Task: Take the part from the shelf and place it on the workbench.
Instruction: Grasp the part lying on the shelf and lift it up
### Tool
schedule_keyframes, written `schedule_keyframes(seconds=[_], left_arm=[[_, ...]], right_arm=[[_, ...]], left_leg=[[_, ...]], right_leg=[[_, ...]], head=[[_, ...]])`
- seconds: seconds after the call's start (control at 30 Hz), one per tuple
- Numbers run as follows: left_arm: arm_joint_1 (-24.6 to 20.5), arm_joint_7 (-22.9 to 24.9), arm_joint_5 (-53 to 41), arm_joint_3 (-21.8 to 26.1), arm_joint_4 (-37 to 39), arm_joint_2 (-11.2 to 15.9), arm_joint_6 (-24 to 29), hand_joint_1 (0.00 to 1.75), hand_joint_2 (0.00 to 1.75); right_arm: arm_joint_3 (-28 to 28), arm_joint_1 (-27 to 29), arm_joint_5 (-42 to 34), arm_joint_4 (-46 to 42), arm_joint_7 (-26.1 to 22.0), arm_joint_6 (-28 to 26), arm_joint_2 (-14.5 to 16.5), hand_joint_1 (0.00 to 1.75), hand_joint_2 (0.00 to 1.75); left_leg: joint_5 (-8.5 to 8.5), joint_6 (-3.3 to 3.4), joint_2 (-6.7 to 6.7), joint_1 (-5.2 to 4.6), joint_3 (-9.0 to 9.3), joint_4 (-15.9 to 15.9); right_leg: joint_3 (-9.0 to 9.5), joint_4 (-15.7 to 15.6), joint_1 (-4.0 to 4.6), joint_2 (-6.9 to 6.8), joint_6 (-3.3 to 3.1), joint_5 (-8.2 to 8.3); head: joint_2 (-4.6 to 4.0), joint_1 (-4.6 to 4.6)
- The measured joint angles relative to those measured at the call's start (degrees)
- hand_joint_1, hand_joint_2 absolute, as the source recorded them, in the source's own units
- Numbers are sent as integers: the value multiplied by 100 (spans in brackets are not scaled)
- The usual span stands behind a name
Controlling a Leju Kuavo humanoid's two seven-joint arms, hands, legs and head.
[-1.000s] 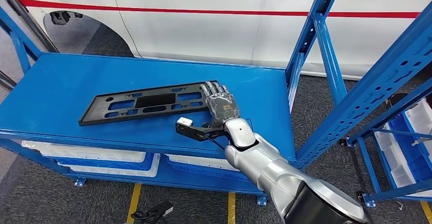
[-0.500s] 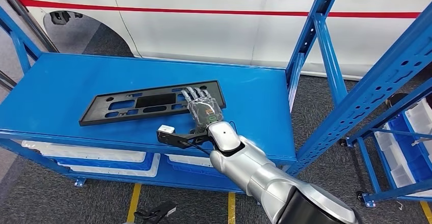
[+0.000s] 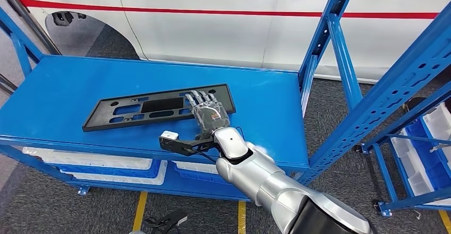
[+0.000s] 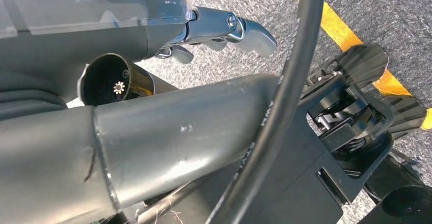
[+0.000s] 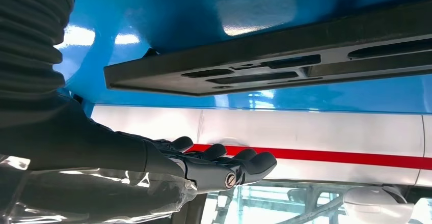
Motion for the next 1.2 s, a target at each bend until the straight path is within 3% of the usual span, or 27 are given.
schedule_keyframes(seconds=[0.23,0.37,0.43,0.5,0.53,0.57,0.6,0.67,0.73,0.83,0.93,1.0,1.07,1.1,1.13,1.2], left_arm=[[-29,-30,14,-14,-14,0,-7,0,0],[-45,-41,14,-14,-16,-12,-12,0,0],[-57,-41,15,-14,-22,-25,-13,0,0],[-62,-40,15,-14,-26,-29,-13,0,0],[-58,-40,15,-14,-26,-31,-13,0,0],[-53,-39,15,-14,-26,-31,-13,0,0],[-51,-39,15,-14,-26,-33,-13,0,0],[-54,-39,15,-15,-27,-42,-13,0,0],[-61,-39,16,-15,-28,-49,-13,0,0],[-73,-39,21,-14,-30,-53,-11,0,0],[-81,-42,24,-14,-35,-57,-13,0,0],[-94,-43,21,-14,-39,-57,-14,0,0],[-94,-39,12,-14,-39,-56,-22,0,0],[-90,-37,9,-14,-39,-55,-29,0,0],[-88,-35,8,-14,-39,-54,-41,0,0],[-95,-34,10,-14,-39,-52,-59,0,0]], right_arm=[[1,0,41,22,11,-20,0,0,0],[2,-6,61,31,11,-27,2,0,0],[2,-14,72,36,11,-33,3,0,0],[2,-7,76,49,11,-37,2,0,0],[2,2,78,59,11,-37,1,0,0],[2,9,80,68,11,-37,1,0,0],[2,12,81,74,11,-36,0,0,0],[2,9,81,79,11,-30,0,0,87],[2,2,76,80,7,-14,-1,0,175],[3,2,47,85,-7,37,2,0,175],[3,4,12,88,-24,107,21,0,175],[3,2,-8,81,-41,201,38,0,175],[4,20,-18,79,-59,314,44,0,175],[8,35,-18,78,-72,364,45,0,175],[13,48,-16,73,-85,407,45,0,175],[22,58,-10,57,-108,456,50,0,175]], left_leg=[[-16,36,-1,-35,-10,21],[-19,142,4,-5,56,-64],[-13,180,9,17,104,-97],[-22,184,9,17,109,-93],[-32,179,9,17,111,-86],[-47,169,8,18,117,-77],[-66,154,5,21,129,-65],[-122,114,-2,28,168,-33],[-166,74,-3,31,192,-8],[-177,0,-1,27,186,6],[-278,-93,12,35,151,178],[-498,-165,31,65,-136,712],[-706,-219,37,99,-574,1374],[-688,-237,39,112,-719,1517],[-556,-247,41,122,-763,1454],[-39,-248,51,134,-565,779]], right_leg=[[1,-1,-21,-1,36,1],[-32,174,-24,-2,112,-18],[-258,635,-40,-2,154,-275],[-642,1337,-64,-2,184,-596],[-791,1571,-76,-4,192,-664],[-856,1622,-86,-6,195,-626],[-822,1478,-94,-7,196,-486],[-540,771,-100,-10,179,-38],[-323,225,-81,-6,142,154],[-265,63,-37,1,45,101],[-133,6,-70,3,-47,115],[-45,-23,-86,-3,-91,83],[5,-20,-87,-5,-113,31],[37,-17,-89,-2,-112,-2],[79,-14,-91,2,-107,-39],[192,-10,-98,6,-79,-124]], head=[[0,0],[0,2],[0,4],[0,4],[0,5],[0,5],[0,5],[0,5],[0,6],[0,5],[0,0],[0,-6],[0,-8],[0,-9],[0,-9],[0,-8]])
